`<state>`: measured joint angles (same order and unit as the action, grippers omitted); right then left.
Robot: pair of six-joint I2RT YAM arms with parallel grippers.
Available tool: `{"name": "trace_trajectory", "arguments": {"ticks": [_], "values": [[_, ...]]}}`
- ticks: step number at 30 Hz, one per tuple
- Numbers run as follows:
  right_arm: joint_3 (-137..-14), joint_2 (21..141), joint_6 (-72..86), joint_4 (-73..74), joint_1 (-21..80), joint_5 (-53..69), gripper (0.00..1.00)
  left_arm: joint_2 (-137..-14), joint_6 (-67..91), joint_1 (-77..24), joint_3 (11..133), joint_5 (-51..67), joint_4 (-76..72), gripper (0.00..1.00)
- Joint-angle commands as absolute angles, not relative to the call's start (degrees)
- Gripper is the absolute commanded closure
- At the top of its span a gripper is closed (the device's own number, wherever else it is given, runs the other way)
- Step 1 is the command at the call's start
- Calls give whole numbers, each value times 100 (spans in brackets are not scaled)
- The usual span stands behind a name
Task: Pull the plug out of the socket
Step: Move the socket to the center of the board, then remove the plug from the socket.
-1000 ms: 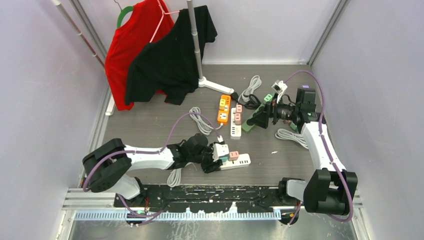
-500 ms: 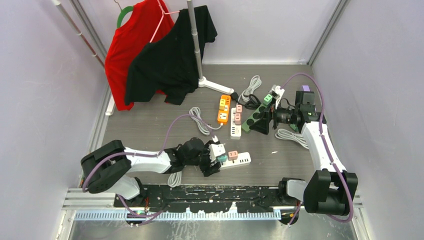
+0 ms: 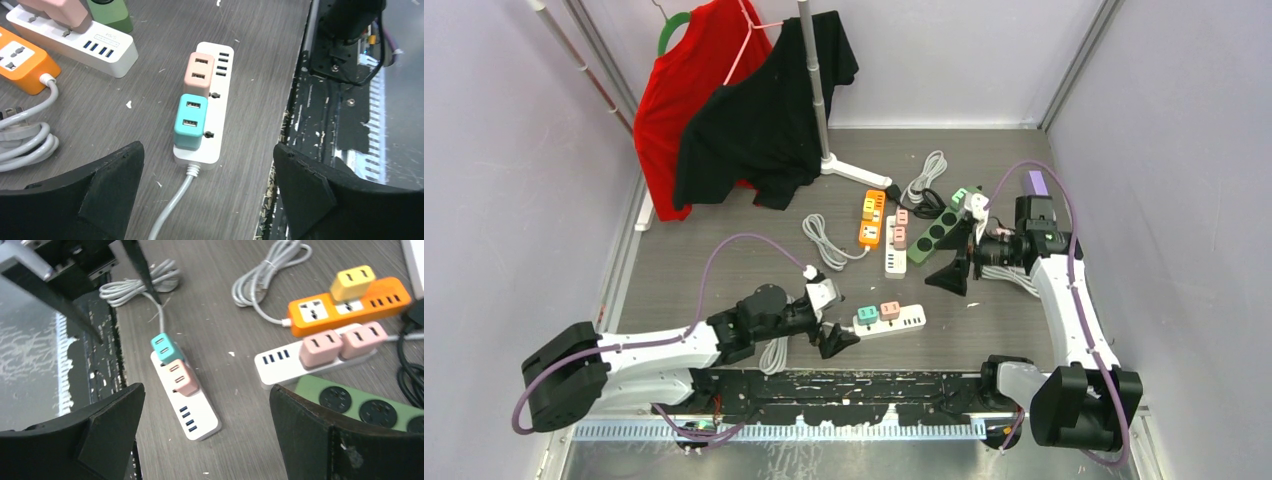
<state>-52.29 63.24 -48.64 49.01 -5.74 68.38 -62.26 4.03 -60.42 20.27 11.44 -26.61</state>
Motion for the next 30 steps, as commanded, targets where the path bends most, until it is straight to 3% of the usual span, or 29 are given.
{"name": "trace_trajectory", "arguments": {"ticks": [1, 9, 16, 30], "values": [[-5046, 6189, -6526, 5967, -560, 7554, 0, -5854, 806, -6067, 1725, 1382, -3393, 0], [-4696, 6480, -6551, 5333, 644, 6228, 5, -5793, 835, -6065, 1734, 1461, -3533, 3], [-4348, 6601, -6219, 4425, 1805, 5291, 18, -5898, 829, -6066, 1763, 1200, -3697, 5], [-3996, 6969, -5327, 2840, 2930, 3954, 29, -6035, 926, -6065, 1685, 1203, -4041, 12]]}}
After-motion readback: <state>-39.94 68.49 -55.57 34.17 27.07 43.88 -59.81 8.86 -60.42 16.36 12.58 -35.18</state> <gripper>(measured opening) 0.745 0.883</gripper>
